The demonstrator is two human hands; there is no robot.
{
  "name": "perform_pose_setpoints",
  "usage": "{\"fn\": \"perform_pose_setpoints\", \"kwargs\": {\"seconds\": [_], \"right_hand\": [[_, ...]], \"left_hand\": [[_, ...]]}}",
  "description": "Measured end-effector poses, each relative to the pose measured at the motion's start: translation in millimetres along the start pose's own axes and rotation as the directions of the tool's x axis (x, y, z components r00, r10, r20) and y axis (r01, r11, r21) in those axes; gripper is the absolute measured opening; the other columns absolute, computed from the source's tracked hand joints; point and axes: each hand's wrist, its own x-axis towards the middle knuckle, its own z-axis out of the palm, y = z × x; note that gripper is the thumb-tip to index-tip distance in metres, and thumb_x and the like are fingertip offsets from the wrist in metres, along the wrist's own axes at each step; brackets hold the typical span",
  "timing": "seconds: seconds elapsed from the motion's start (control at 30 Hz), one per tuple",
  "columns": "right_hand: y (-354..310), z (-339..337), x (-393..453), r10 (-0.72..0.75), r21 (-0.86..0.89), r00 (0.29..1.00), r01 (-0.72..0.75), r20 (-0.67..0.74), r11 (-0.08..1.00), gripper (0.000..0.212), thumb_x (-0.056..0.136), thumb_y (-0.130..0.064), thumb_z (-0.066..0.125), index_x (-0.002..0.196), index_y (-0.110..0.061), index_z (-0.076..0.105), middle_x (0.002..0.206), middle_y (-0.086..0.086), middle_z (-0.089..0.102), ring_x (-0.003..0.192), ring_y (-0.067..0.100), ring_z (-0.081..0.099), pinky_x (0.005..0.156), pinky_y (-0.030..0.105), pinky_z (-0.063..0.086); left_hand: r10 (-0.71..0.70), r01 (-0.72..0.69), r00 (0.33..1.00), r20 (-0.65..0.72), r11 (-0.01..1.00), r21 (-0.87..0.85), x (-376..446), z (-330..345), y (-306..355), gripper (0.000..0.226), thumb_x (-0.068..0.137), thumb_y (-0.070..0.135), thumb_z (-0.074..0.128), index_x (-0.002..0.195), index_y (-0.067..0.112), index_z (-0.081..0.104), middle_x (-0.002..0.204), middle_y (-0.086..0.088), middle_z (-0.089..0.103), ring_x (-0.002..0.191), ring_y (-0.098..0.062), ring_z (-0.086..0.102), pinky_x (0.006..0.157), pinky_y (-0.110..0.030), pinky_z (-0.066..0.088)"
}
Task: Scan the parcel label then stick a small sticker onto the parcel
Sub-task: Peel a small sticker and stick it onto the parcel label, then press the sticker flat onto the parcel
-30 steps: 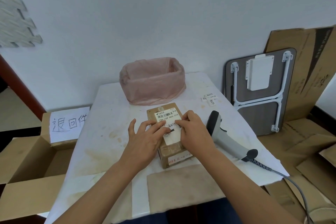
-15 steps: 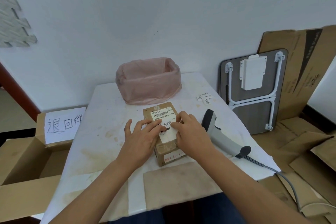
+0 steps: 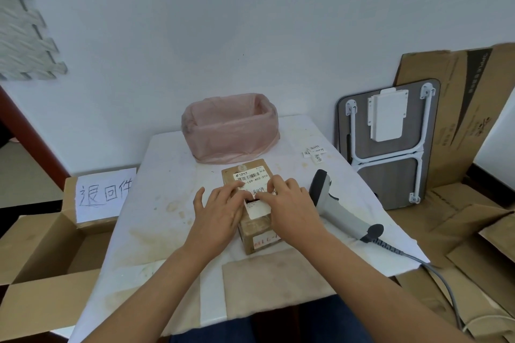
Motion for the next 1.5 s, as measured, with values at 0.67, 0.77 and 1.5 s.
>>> {"fn": "perform_pose_setpoints", "kwargs": {"seconds": [0.67, 0.77, 1.5], "right_hand": [[0, -10, -31, 0.289, 0.643, 0.957, -0.246, 0.041, 0.725, 0.025, 0.097, -0.019, 0.048, 0.112, -0.012, 0.067, 0.103, 0.001, 0.072, 0.093, 0.016, 0.065, 0.077, 0.027, 0.052], [-12, -21, -30, 0.246, 0.683, 0.969, -0.18, 0.0, 0.708, 0.029, 0.096, -0.021, 0.05, 0.122, -0.021, 0.063, 0.114, -0.003, 0.068, 0.1, 0.009, 0.061, 0.076, 0.015, 0.048], [-186, 17, 55, -0.131, 0.582, 0.972, -0.007, 0.195, 0.813, 0.034, 0.095, -0.006, 0.043, 0.114, -0.016, 0.068, 0.126, 0.001, 0.065, 0.113, 0.016, 0.058, 0.088, 0.019, 0.039]], "left_hand": [[-0.265, 0.533, 0.839, 0.476, 0.217, -0.818, -20, -25, 20, 0.087, 0.085, 0.045, 0.07, 0.148, 0.049, 0.009, 0.126, 0.016, 0.065, 0.108, -0.01, 0.067, 0.091, -0.036, 0.055], [-0.301, 0.441, 0.879, 0.371, 0.212, -0.872, -27, -37, 15, 0.096, 0.082, 0.035, 0.077, 0.144, 0.06, 0.008, 0.122, 0.018, 0.068, 0.106, -0.009, 0.069, 0.092, -0.042, 0.056], [-0.876, 0.415, 0.415, 0.245, -0.057, -0.908, -132, -57, -285, 0.059, 0.085, 0.037, 0.072, 0.136, 0.027, 0.042, 0.124, -0.001, 0.065, 0.1, -0.023, 0.066, 0.079, -0.041, 0.056]]}}
